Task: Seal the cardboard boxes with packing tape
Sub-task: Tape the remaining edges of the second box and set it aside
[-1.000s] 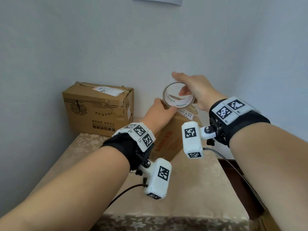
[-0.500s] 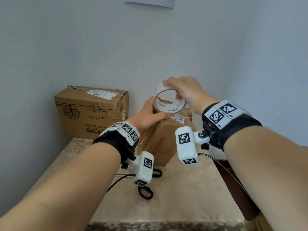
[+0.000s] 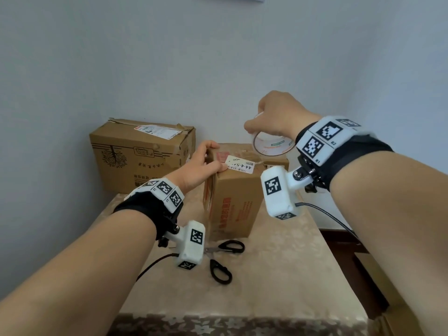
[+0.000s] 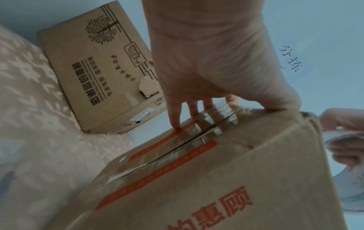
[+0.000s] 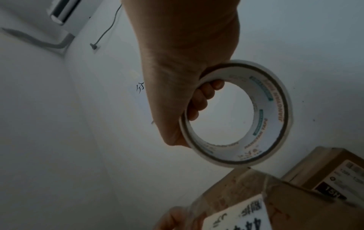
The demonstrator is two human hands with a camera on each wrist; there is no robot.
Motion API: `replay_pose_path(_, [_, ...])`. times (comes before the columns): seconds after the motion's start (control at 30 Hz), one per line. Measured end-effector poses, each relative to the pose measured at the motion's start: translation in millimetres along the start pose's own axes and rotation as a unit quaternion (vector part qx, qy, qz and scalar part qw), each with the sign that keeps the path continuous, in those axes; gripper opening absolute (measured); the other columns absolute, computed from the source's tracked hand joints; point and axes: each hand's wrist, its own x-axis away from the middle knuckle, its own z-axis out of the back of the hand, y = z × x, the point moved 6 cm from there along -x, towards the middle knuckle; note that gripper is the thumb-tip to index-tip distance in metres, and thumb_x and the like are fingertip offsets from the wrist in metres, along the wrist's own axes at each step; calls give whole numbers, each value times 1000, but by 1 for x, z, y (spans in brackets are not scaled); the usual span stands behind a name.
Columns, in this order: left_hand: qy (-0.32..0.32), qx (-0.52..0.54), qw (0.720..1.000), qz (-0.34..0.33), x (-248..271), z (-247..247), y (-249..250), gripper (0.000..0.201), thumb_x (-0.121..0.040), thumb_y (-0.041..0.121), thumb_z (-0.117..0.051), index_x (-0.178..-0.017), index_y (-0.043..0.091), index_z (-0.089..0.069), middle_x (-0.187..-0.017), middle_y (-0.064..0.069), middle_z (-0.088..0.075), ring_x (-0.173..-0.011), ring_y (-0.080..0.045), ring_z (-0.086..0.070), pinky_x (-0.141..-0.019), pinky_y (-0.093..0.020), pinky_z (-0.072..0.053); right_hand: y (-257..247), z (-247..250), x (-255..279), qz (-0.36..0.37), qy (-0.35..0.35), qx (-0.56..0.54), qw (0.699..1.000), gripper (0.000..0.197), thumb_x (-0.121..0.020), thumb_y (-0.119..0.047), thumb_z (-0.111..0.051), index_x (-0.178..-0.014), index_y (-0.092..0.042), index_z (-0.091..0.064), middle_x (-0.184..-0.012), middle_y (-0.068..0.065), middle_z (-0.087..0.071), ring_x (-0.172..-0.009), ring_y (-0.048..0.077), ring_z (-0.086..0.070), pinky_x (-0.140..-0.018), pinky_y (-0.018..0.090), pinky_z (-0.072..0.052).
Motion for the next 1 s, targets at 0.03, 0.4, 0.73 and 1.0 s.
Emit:
replay_pose_path(0.03, [-1, -2, 1000, -1, -1, 0, 0, 41, -71, 39, -61, -104, 40, -37, -127, -3, -46, -119, -21, -49, -102, -39, -43, 1, -2, 0, -4, -5, 19, 1000, 28, -74, -31, -68, -69, -9, -52, -64, 1, -48, -62, 20, -46, -54, 26, -35])
replay_pose_path(0.4, [13, -412, 911, -8, -7, 4, 34, 46, -99, 27, -33, -140, 8, -38, -159, -12, -8, -147, -24, -5, -118, -41, -5, 2, -27, -5, 5, 0, 63, 998, 21, -76, -32, -62, -71, -13, -53, -69, 0, -55, -73, 22, -56, -60, 27, -39])
replay_pose_path(0.73, [-28, -506, 862, -12, -21, -30, 42, 89, -85, 64, -49, -144, 3, -20, -144, -13, -38, -129, -27, -41, -98, -35, -38, 49, -39, -5, -92, 59, -128, 986, 52, -68, -69, -62, -82, -20, -59, -84, -1, -63, -85, 22, -60, -81, 40, -49])
replay_pose_path(1.0, [-100, -435, 894, 20, -16, 4, 23, 72, -82, 56, -59, -136, 19, -27, -128, -4, -53, -107, -21, -58, -94, -44, -48, 22, -20, -14, -72, 31, -220, 972, 46, -78, -42, -71, -57, -14, -40, -56, -2, -36, -51, 15, -37, -50, 27, -30])
